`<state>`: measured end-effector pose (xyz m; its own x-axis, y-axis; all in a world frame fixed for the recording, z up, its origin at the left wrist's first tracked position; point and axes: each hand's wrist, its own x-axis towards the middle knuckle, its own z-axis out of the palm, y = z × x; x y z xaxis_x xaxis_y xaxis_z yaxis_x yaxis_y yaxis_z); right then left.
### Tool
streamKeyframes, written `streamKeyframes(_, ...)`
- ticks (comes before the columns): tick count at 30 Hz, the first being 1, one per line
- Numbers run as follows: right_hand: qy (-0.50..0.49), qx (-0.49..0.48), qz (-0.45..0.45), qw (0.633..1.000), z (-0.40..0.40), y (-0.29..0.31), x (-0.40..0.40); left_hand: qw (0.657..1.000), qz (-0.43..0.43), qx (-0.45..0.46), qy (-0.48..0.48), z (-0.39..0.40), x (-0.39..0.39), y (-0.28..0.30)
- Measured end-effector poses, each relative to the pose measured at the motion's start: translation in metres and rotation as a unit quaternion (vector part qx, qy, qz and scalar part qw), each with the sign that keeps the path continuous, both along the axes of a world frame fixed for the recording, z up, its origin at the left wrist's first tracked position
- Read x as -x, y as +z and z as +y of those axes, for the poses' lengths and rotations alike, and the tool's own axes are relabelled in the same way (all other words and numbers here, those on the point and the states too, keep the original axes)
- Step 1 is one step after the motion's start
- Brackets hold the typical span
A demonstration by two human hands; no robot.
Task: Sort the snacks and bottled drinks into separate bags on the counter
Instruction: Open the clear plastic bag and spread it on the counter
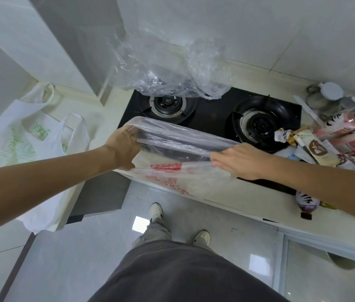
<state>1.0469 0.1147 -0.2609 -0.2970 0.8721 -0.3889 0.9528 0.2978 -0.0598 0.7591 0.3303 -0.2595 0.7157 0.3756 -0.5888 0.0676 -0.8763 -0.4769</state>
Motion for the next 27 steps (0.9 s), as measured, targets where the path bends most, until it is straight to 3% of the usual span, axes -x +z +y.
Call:
streamKeyframes(5, -0.072, -0.013, -0.148, 0.986, 0.011, -0.003, -0.005, 0.999, -0.020, 0.018, 0.034, -0.004, -0.002, 0.002)
streamKeyframes(12, -0.119, 0.024, -0.094, 0.988, 0.022, -0.026, 0.000, 0.996, -0.034, 0.013, 0.079, -0.001, 0.003, -0.002)
streamKeyframes(16, -0.042, 0.032, -0.129, 0.990, 0.024, -0.042, 0.008, 0.995, -0.041, 0.019, 0.087, 0.011, 0.020, -0.021)
streamKeyframes(23, 0.028, -0.154, 0.003, 0.988, 0.009, -0.083, 0.007, 0.990, -0.091, 0.105, -0.032, 0.048, 0.065, -0.057)
streamKeyframes(27, 0.011, -0.159, 0.029, 0.987, 0.002, -0.097, 0.007, 0.973, -0.096, 0.127, -0.167, 0.064, 0.075, -0.074)
